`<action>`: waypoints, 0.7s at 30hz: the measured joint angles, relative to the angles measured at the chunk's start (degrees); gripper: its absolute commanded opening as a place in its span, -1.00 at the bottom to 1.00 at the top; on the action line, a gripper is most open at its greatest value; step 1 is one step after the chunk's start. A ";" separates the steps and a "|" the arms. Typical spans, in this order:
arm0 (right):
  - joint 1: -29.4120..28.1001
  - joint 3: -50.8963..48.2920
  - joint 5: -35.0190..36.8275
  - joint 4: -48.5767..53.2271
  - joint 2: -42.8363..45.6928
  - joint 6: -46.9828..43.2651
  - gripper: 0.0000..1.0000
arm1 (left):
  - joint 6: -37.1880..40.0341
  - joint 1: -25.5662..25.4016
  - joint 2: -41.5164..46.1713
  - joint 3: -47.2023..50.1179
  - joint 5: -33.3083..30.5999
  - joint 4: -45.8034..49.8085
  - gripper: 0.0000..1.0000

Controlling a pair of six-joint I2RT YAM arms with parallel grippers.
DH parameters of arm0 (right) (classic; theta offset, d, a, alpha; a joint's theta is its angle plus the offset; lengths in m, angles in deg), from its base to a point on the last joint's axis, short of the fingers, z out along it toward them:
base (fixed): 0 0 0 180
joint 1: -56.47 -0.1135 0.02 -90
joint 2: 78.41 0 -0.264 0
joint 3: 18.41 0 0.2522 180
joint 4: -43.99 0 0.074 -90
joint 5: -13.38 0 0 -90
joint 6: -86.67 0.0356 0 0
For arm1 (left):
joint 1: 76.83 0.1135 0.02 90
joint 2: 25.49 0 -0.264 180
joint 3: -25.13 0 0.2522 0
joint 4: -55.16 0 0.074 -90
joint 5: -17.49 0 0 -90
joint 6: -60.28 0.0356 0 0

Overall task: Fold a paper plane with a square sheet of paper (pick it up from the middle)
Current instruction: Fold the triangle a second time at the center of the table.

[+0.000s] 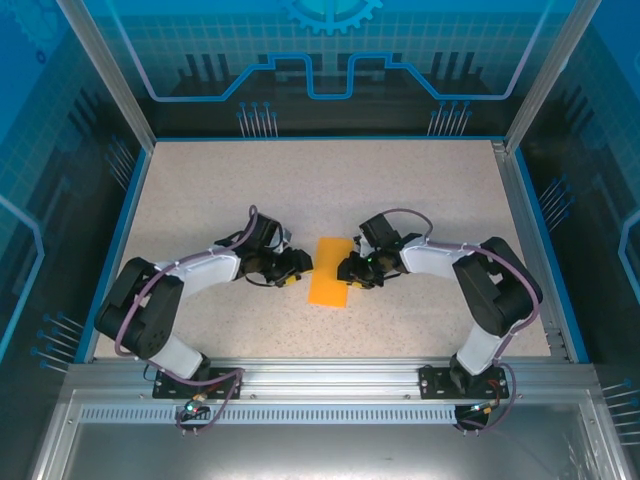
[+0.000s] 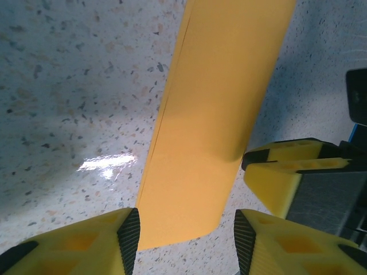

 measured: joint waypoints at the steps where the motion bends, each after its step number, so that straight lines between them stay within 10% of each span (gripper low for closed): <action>1: 0.00 0.00 0.02 0.00 -0.24 0.00 -0.31 | 0.00 -0.07 -0.22 -0.13 0.02 -0.17 0.03; 21: 0.39 -1.55 0.48 0.26 0.81 -0.46 -0.34 | 0.07 -0.66 -7.02 -4.44 0.00 -0.26 0.10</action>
